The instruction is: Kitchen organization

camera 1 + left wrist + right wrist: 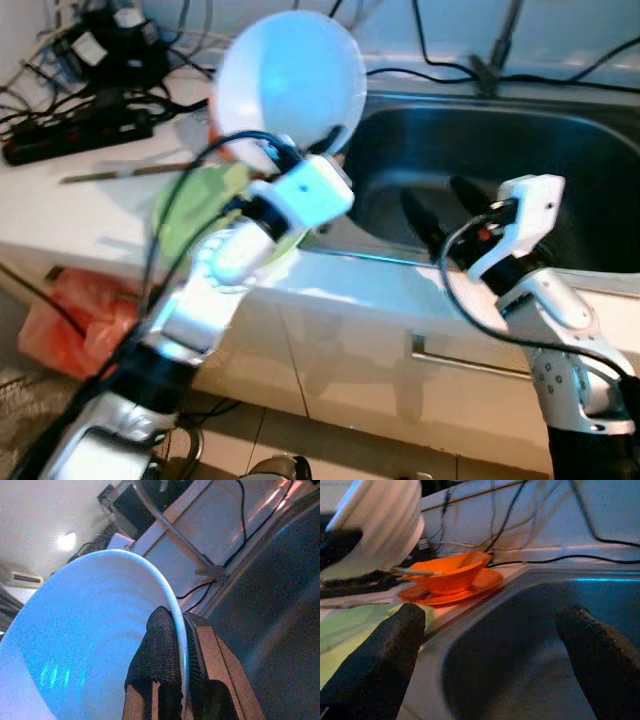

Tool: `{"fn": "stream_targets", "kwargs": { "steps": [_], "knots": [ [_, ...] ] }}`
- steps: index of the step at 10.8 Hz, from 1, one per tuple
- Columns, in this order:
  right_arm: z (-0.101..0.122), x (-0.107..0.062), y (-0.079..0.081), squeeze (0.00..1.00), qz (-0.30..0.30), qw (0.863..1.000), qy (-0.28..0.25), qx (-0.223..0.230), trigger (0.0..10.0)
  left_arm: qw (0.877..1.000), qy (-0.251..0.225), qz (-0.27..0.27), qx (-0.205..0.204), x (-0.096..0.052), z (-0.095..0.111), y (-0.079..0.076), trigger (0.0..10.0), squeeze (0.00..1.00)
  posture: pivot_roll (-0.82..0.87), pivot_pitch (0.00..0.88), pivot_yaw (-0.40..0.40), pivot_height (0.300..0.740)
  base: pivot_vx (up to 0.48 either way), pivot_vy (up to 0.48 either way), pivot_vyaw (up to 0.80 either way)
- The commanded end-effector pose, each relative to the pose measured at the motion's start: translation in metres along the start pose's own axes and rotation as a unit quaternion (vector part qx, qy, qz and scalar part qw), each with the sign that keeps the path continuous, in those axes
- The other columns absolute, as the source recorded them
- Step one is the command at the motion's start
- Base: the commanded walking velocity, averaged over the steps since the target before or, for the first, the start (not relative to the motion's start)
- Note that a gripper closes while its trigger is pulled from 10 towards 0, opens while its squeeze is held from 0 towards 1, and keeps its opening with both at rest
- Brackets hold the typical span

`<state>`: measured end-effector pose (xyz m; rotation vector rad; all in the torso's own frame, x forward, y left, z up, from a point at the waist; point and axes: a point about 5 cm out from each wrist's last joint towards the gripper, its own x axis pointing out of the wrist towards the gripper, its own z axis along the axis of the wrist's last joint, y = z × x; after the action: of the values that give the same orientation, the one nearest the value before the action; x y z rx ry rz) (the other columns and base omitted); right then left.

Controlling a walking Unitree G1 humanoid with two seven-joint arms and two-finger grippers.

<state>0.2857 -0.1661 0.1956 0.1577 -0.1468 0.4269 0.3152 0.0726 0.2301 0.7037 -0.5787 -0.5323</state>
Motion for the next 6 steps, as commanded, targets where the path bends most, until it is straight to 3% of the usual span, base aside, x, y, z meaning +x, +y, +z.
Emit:
{"fn": "stream_targets", "kwargs": {
  "steps": [1, 6],
  "knots": [
    [0.007, 0.000, -0.001, 0.00, -0.004, 1.000, -0.013, 0.011, 10.0, 1.000, -0.013, 0.006, 0.016, 0.003, 0.002, 0.002, 0.0, 0.00, 0.01, 0.066, 0.092, 0.740, 0.000, 0.000, 0.00],
    [0.012, 0.003, -0.006, 0.00, -0.035, 0.997, -0.033, 0.062, 10.0, 0.999, -0.046, -0.020, 0.021, 0.008, -0.008, -0.034, 0.0, 0.00, 0.00, 0.070, 0.094, 0.740, 0.000, 0.000, 0.00]
  ]
}}
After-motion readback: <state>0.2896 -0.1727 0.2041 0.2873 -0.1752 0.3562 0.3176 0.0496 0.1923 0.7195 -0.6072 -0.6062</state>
